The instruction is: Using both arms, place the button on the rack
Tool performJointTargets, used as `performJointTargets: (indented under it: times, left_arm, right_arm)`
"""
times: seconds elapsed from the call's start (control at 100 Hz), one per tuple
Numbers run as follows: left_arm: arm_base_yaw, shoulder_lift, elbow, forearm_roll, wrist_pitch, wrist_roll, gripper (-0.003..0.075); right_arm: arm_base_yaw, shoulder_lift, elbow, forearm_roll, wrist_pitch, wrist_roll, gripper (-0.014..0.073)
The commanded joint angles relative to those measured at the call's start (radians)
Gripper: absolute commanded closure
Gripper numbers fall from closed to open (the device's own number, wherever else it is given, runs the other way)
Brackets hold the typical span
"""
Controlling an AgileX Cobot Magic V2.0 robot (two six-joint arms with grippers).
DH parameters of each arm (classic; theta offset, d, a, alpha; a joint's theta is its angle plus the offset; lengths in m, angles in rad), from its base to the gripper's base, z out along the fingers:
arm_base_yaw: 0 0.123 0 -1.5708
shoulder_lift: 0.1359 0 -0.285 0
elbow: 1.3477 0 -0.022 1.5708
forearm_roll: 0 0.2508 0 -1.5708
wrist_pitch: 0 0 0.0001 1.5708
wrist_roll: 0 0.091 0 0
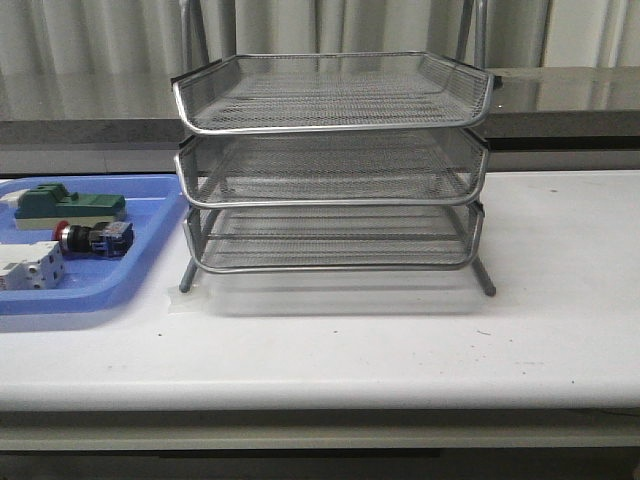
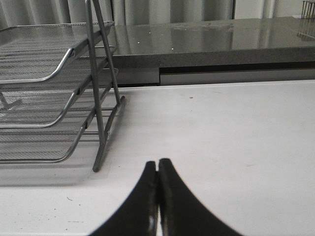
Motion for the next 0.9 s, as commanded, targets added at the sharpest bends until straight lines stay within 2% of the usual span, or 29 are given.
performJointTargets:
  times: [0.0, 0.64, 0.89]
  left_arm:
    - [0.001, -0.03, 0.041, -0.001, -0.077, -0.007, 0.074]
    - [0.001, -0.03, 0.041, -0.001, -0.077, -0.007, 0.074]
    - [0.001, -0.03, 0.041, -0.001, -0.077, -0.007, 0.074]
  right_arm:
    - [-0.006, -0.017, -0.017, 0.001, -0.084, -0.004, 0.0654]
    - [-0.006, -0.017, -0.017, 0.001, -0.087, -0.004, 0.0654]
    - [-0.006, -0.017, -0.029, 0.001, -0.177, -0.003, 0.0654]
